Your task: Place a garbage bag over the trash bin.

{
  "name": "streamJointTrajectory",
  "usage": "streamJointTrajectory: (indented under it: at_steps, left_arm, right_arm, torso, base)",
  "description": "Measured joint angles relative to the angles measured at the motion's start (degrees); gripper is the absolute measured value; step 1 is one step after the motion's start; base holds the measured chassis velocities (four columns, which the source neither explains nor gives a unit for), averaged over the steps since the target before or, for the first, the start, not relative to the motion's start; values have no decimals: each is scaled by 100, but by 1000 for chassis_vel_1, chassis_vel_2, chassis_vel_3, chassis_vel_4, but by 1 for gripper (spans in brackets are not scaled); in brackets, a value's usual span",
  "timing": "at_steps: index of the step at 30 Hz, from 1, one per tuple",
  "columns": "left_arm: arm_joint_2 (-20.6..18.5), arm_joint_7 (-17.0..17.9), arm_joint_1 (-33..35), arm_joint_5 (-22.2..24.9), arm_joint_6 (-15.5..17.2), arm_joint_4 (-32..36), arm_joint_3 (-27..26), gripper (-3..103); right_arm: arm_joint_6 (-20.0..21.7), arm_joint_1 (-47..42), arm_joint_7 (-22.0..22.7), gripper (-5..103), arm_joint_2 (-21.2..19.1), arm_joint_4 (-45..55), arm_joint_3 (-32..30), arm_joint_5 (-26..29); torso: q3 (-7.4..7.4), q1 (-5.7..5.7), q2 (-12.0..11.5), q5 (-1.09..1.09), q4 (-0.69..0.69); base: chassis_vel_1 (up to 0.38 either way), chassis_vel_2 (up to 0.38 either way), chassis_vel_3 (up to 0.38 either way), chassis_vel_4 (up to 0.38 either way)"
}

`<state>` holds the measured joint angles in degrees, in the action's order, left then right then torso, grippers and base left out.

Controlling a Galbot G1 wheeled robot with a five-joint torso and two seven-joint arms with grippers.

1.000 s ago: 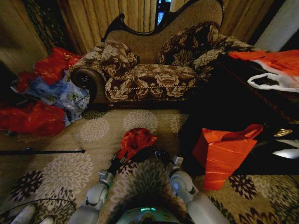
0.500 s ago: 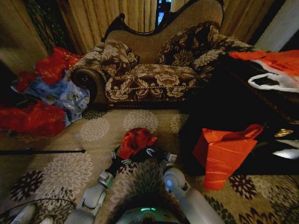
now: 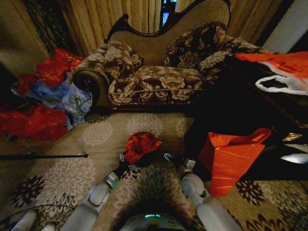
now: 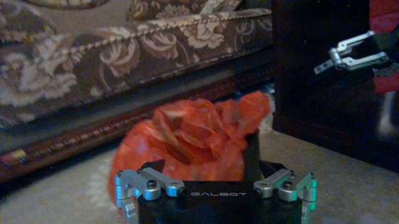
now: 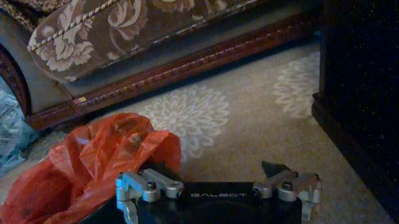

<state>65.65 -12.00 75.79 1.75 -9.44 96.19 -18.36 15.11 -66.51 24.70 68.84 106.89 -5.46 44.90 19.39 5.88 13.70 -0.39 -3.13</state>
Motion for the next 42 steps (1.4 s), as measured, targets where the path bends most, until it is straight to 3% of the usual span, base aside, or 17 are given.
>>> streamJointTrajectory:
  at_steps: [2,3,5,8,14,17,18,20,21,23,26,31,42]
  left_arm:
    - [44,-79,-12,-31,-30,-81,23,101]
    - [73,-147,-35,-123,-103,-180,38,93]
    - [81,-159,-44,-190,-144,-220,39,93]
    - [88,-171,-76,-385,-287,-316,28,85]
    - [118,-146,-28,-774,-405,-250,12,57]
    - [123,-88,38,-802,-399,-185,13,52]
    - [126,-80,48,-802,-399,-175,13,41]
    - [130,-73,58,-802,-403,-173,8,41]
    - [130,-72,72,-805,-427,-179,-5,30]
    - [130,-70,77,-805,-442,-184,-10,30]
    - [136,-68,109,-804,-507,-199,-20,15]
    - [153,-86,117,-836,-579,-215,-12,10]
    - [277,-385,-7,-1392,-950,-617,161,0]
  right_arm:
    - [-3,-7,-2,100,1,-1,4,-2]
    - [-4,-6,-2,100,4,-6,8,-4]
    - [-5,-3,-2,100,4,-10,8,-5]
    - [-6,12,-2,100,4,-20,8,-5]
    - [-7,38,21,100,6,-22,8,3]
    - [-7,46,22,100,14,-30,8,-2]
    - [-7,47,22,100,16,-34,10,-6]
    - [-7,48,20,100,20,-40,12,-14]
    - [-7,50,20,100,34,-52,14,-28]
    - [-7,50,20,100,41,-55,15,-33]
    - [-11,47,21,100,69,-88,17,-82]
    - [-15,36,28,100,77,-92,26,-107]
    - [-16,33,42,100,91,-98,74,-133]
  torso:
    - [0,0,0,-1,1]
    - [0,0,0,-1,1]
    - [0,0,0,0,1]
    - [-1,-1,0,2,4]
    - [0,0,0,-1,-1]
    - [0,0,0,-3,1]
    - [0,0,0,-3,0]
    - [0,0,0,-2,0]
    - [0,0,0,-1,0]
    - [0,0,0,-1,0]
    - [0,0,0,-1,0]
    - [0,0,0,-1,0]
    - [0,0,0,-1,0]
  base:
    - [0,0,0,0]
    - [0,0,0,0]
    - [0,0,0,0]
    - [0,0,0,0]
    - [0,0,0,0]
    - [0,0,0,0]
    - [0,0,0,0]
    - [0,0,0,0]
    - [0,0,0,0]
    - [0,0,0,0]
    - [0,0,0,0]
    - [0,0,0,0]
    - [0,0,0,0]
